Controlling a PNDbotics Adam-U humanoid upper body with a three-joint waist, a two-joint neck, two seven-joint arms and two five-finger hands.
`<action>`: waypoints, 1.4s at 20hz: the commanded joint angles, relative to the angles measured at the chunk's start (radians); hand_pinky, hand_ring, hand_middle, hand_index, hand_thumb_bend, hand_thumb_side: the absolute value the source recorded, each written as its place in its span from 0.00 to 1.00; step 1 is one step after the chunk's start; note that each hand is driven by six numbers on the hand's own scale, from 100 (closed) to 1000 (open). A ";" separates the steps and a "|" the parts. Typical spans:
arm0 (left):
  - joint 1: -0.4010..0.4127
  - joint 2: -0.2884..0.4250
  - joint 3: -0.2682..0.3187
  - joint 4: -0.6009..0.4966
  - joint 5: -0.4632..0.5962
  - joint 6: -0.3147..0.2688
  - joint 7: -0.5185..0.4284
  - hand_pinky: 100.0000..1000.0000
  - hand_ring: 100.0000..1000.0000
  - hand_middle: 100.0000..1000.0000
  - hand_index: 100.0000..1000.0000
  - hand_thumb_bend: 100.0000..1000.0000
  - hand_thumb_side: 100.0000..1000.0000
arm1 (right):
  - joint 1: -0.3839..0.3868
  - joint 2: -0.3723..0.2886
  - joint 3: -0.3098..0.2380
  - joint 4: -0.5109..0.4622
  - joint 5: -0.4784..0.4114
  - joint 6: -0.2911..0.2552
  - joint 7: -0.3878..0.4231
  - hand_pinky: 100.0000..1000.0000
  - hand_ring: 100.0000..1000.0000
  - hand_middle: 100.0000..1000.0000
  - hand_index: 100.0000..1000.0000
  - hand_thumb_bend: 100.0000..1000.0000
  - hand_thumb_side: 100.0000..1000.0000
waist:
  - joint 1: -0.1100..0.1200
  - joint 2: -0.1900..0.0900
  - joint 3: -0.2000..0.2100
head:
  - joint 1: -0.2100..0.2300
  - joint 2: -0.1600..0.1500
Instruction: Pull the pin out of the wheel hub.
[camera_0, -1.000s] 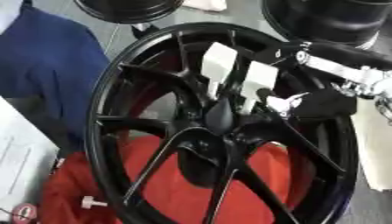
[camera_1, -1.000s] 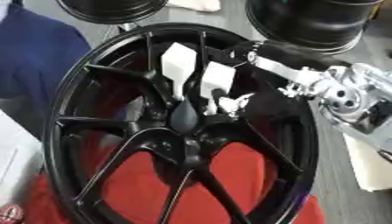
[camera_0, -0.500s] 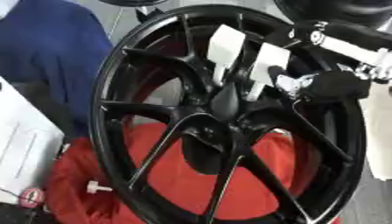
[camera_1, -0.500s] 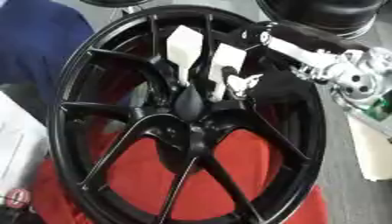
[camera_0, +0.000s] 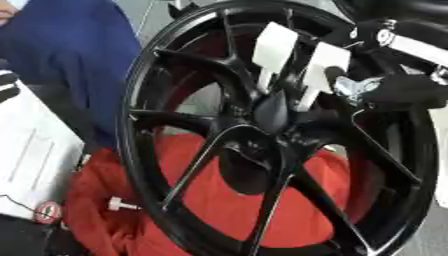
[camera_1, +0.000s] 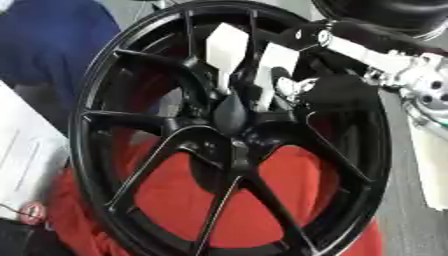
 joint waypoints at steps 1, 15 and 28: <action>-0.007 0.011 0.005 -0.016 -0.005 -0.002 -0.004 0.81 0.75 0.71 0.71 0.05 0.77 | -0.008 -0.026 -0.016 -0.014 -0.014 0.008 0.004 0.86 0.89 0.75 0.88 0.00 0.63 | 0.004 -0.015 0.001 | -0.001 -0.010; -0.005 0.003 0.007 -0.014 -0.003 -0.001 -0.006 0.81 0.75 0.71 0.71 0.04 0.78 | -0.025 -0.011 0.001 -0.014 -0.005 0.007 0.040 0.85 0.88 0.70 0.86 0.02 0.59 | 0.002 -0.012 0.003 | -0.028 -0.033; -0.005 -0.002 0.008 -0.014 -0.002 0.000 -0.007 0.82 0.76 0.71 0.71 0.03 0.79 | -0.032 0.000 0.015 -0.014 0.022 0.028 0.086 0.85 0.88 0.69 0.85 0.07 0.52 | -0.003 -0.006 0.014 | -0.037 -0.042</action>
